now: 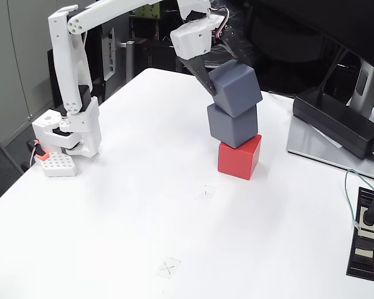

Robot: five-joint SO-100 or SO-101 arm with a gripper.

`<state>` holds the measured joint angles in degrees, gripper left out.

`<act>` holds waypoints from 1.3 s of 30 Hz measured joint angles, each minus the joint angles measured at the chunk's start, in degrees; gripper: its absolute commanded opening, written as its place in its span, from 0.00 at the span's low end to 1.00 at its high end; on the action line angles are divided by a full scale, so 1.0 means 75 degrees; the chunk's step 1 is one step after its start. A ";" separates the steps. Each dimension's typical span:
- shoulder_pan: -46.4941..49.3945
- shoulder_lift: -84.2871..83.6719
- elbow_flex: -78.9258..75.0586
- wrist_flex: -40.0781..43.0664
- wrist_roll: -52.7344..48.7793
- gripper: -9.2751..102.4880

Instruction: Stack the three blocks in an ordered color.

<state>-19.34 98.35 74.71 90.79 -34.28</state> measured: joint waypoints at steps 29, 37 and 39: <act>0.0094 0.0035 0.0035 0.0000 0.0000 0.48; 0.0094 0.1137 0.0035 0.0000 0.0000 0.45; 0.0082 0.1652 0.0035 0.0000 0.0000 0.41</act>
<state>-18.72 110.74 74.97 90.79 -34.28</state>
